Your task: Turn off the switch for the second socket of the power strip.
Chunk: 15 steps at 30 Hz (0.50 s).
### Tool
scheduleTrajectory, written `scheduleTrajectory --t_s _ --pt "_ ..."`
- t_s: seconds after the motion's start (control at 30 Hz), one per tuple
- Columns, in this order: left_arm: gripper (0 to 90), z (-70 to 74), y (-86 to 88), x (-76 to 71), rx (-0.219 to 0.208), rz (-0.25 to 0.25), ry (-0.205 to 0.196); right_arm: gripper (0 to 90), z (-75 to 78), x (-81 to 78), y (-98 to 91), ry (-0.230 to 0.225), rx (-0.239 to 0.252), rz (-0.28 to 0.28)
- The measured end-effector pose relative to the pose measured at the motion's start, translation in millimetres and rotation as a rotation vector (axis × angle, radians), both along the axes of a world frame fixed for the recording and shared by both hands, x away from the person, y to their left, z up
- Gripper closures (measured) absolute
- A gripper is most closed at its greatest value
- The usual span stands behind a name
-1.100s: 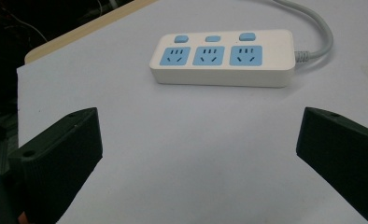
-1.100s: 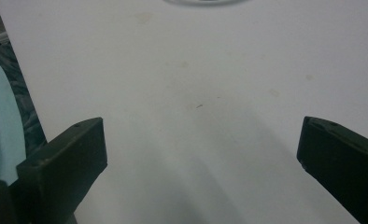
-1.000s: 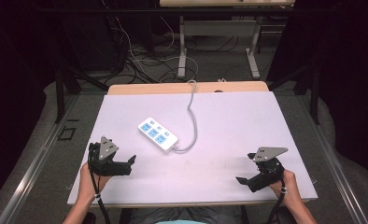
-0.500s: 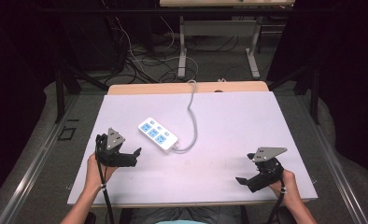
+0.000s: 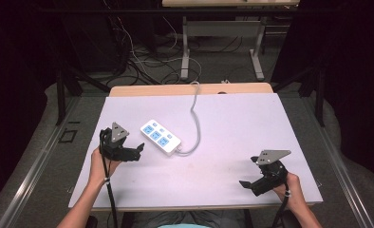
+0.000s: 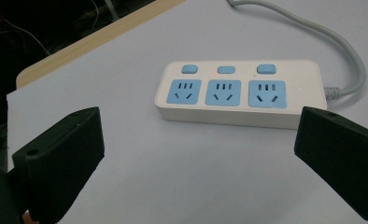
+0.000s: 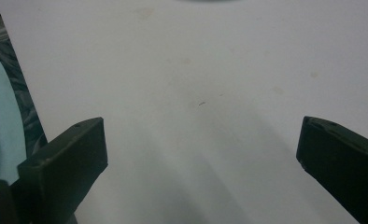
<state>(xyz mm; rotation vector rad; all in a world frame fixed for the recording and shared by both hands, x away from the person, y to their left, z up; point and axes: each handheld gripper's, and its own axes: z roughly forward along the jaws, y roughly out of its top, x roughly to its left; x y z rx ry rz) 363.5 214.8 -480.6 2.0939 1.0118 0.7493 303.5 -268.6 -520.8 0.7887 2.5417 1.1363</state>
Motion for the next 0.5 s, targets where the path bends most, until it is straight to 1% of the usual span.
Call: scheduleTrajectory --t_s 0.1,0.13,0.2,0.23,0.27,0.3,0.37,0.4,0.43,0.5 --pt "1.7 -0.8 -0.3 5.5 -0.011 0.0 0.006 1.3 0.5 -0.7 -0.3 0.002 -0.001 0.0" --pt "1.8 -0.6 -0.1 7.9 -0.001 -0.001 0.005 1.3 0.5 -0.5 -0.5 0.003 0.001 0.003" --pt "1.8 -0.9 -1.4 10.4 -0.01 -0.003 0.009 1.3 0.3 -0.1 -0.4 0.002 0.0 0.002" --pt "1.9 -0.5 -1.6 11.9 0.0 -0.008 0.008 1.3 0.3 0.0 -0.4 0.005 -0.001 0.004" --pt "1.9 -0.4 -2.4 13.1 -0.005 -0.009 0.01 1.3 0.3 0.0 -0.6 0.006 0.0 0.003" --pt "1.9 0.2 -2.9 14.3 0.001 -0.009 0.008 1.4 0.3 0.0 -0.7 0.007 0.001 0.002" --pt "1.9 0.3 -3.8 15.5 0.0 -0.013 0.016 1.4 0.1 0.0 -0.7 0.002 -0.002 -0.006" --pt "1.9 0.6 -4.7 18.9 0.009 -0.015 0.002 1.4 0.3 0.1 -0.9 0.01 0.0 -0.001" --pt "2.0 0.7 -5.3 20.5 0.004 -0.019 0.011 1.4 0.3 0.0 -0.9 0.003 0.0 -0.004" --pt "2.0 1.2 -5.6 23.4 0.003 -0.019 0.009 1.4 0.2 -0.2 -1.0 0.005 -0.002 -0.004"
